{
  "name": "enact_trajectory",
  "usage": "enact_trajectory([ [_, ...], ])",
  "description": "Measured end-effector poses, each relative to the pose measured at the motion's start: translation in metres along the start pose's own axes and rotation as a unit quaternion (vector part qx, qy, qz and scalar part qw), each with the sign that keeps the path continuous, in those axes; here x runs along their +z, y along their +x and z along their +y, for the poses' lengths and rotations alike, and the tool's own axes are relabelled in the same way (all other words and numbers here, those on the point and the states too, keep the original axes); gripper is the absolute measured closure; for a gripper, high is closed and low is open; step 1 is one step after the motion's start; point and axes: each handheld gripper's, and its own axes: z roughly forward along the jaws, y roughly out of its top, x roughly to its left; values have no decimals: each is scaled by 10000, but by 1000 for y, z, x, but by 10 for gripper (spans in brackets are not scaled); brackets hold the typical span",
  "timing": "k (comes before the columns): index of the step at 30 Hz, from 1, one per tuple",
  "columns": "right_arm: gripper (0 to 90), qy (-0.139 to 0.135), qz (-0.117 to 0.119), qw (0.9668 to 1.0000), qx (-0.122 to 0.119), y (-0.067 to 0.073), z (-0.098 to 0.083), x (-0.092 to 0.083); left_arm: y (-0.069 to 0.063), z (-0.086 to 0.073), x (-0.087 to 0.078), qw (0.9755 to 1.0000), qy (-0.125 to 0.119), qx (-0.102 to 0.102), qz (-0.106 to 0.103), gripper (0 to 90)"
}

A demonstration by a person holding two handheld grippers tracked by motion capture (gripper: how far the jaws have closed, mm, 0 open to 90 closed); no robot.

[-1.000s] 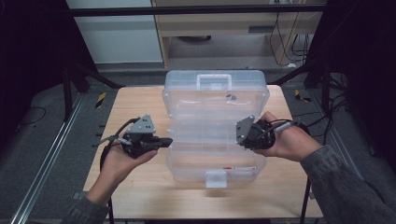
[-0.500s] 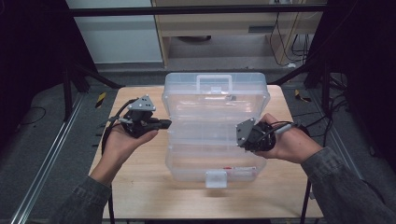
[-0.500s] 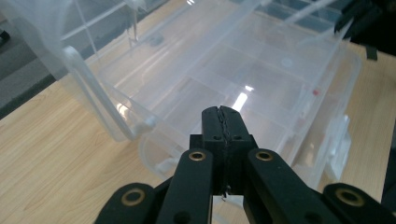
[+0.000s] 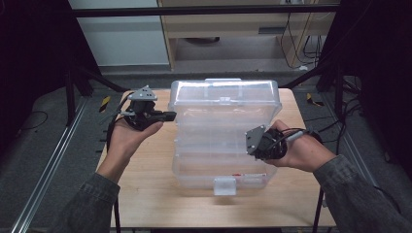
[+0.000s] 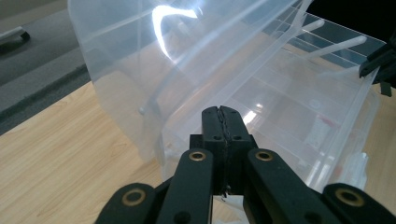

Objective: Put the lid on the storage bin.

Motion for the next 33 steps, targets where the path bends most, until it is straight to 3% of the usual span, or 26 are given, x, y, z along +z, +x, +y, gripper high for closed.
enact_trajectory([
  [13, 787, -72, -11, 10000, 37, 7, -3, 2, -2, -6, -1, 10000, 31, -31, 2, 898],
  [23, 582, -383, -258, 9986, 245, 15, -7, -7, -5, -12, -3, 10000, 40, -31, -42, 898],
  [33, 417, -567, -634, 9943, 645, 24, -23, -23, -10, -21, -4, 9999, -11, 32, -170, 898],
])
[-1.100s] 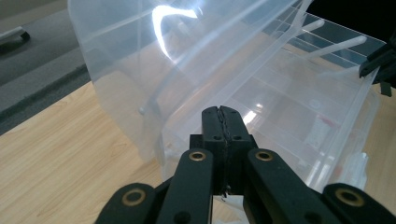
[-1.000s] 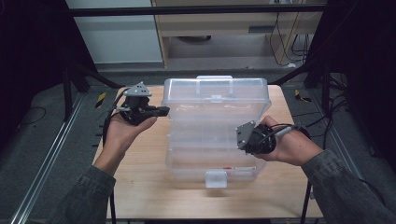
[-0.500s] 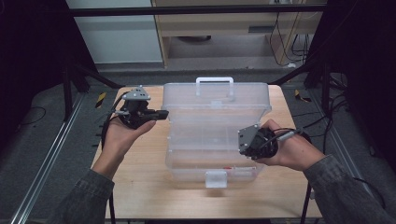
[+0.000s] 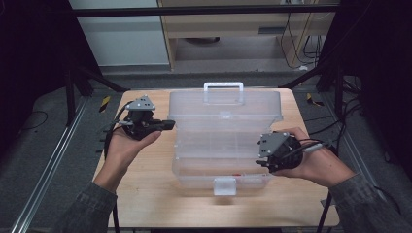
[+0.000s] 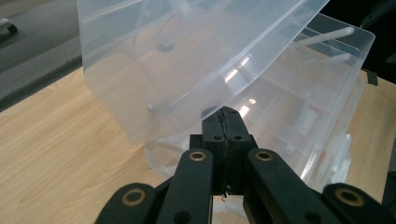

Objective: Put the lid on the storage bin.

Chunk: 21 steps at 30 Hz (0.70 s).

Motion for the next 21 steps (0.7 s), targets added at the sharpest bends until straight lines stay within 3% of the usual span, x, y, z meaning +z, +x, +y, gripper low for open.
enact_trajectory([
  [3, 365, -54, -100, 9998, 151, 3, -8, -5, -1, -4, -1, 10000, -18, 65, 21, 898],
  [4, 351, -52, -175, 9995, 255, 4, -14, -9, -3, -5, 0, 10000, 1, 9, -61, 898],
  [12, 290, -128, -399, 9968, 676, 2, -36, -19, -12, -15, -2, 9999, 96, -52, -101, 898],
  [21, 269, -108, -561, 9936, 979, 0, -56, -24, -20, -30, 0, 9996, 105, -108, -221, 898],
])
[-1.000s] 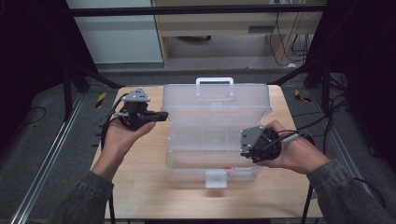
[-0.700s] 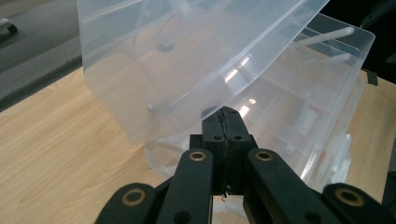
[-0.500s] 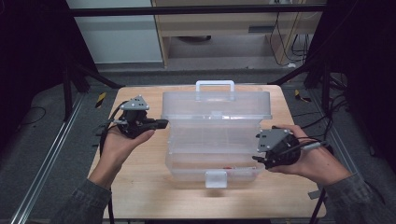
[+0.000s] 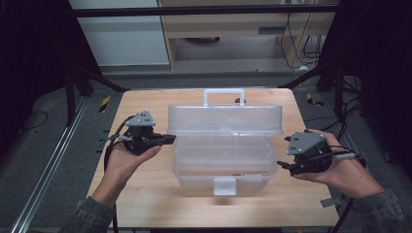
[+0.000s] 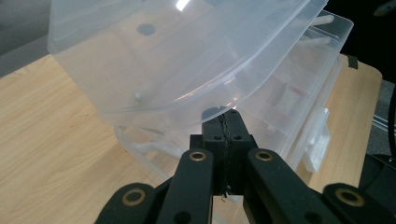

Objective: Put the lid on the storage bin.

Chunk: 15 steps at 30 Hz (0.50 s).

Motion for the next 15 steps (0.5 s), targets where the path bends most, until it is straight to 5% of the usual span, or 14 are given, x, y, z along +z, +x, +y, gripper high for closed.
enact_trajectory([
  [15, 254, 99, -76, 9996, 267, -1, -21, 3, -9, -23, 4, 9999, 17, -63, -109, 898],
])
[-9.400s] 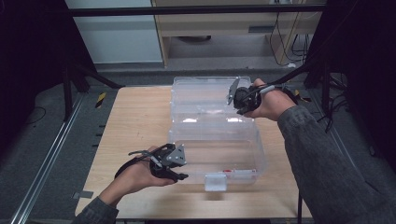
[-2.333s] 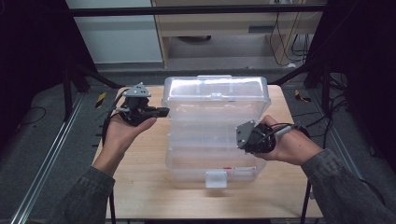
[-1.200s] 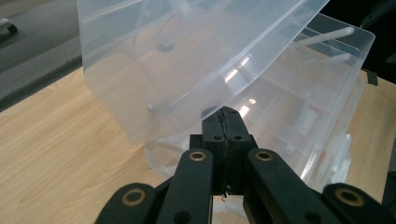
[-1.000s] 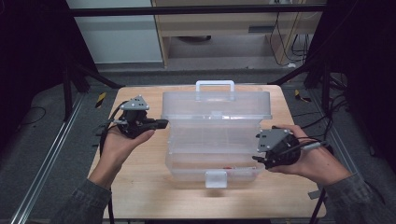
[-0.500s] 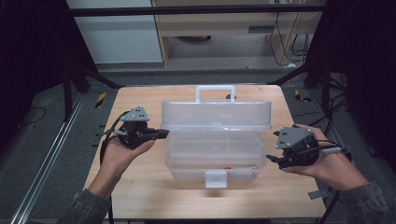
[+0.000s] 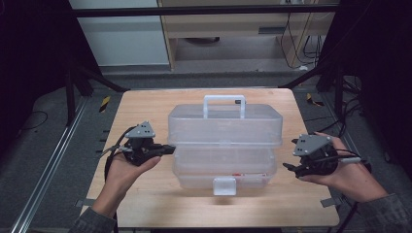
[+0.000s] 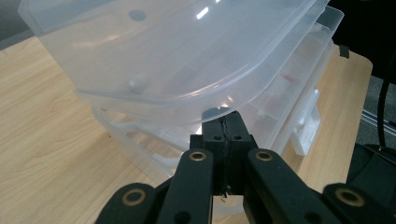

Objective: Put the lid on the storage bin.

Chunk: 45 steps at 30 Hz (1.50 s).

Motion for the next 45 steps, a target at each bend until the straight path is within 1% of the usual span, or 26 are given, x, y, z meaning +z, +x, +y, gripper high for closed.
enact_trajectory([
  [2, 252, 17, -17, 10000, 19, 0, -1, 0, 0, -3, 0, 10000, 8, 2, -5, 898],
  [6, 250, 29, -36, 10000, 64, -1, -4, 0, 0, -7, -1, 10000, -22, -56, 6, 899],
  [8, 249, 35, -39, 10000, 84, -2, -6, 0, 1, -11, -2, 10000, 17, -60, -16, 898],
  [9, 248, 10, -41, 9999, 105, -2, -7, 0, 1, -12, -1, 10000, 7, -98, -10, 899],
  [11, 247, 57, -46, 9999, 132, -2, -9, 1, 1, -14, -1, 10000, 23, -96, -12, 899],
  [15, 245, 64, -57, 9998, 161, -2, -12, 2, 0, -16, -1, 9999, 19, -106, -21, 899],
  [17, 245, 80, -37, 9998, 165, -1, -13, 3, 0, -17, -1, 10000, 40, -80, -15, 899],
  [20, 244, 89, -67, 9998, 177, -1, -14, 3, -1, -19, 0, 9999, 34, -103, -15, 899],
  [24, 245, 80, -58, 9997, 207, -2, -16, 2, -2, -21, 1, 9999, 58, -86, -7, 899],
  [26, 244, 97, -78, 9997, 214, -2, -17, 3, -2, -23, 1, 9999, 48, -118, -19, 898],
  [30, 244, 117, -88, 9996, 229, -2, -18, 3, -3, -25, 3, 9999, 84, -109, -19, 898],
  [31, 244, 113, -85, 9996, 241, -2, -19, 3, -3, -26, 2, 9999, 105, -80, 1, 899],
  [33, 244, 103, -92, 9996, 259, -2, -19, 4, -4, -27, 3, 9999, 86, -100, -1, 898],
  [39, 243, 120, -86, 9995, 282, -2, -22, 6, -4, -34, 6, 9998, 146, -127, -64, 899],
  [45, 243, 160, -91, 9990, 416, -4, -27, 13, -5, -38, 8, 9997, 185, -123, -85, 899],
])
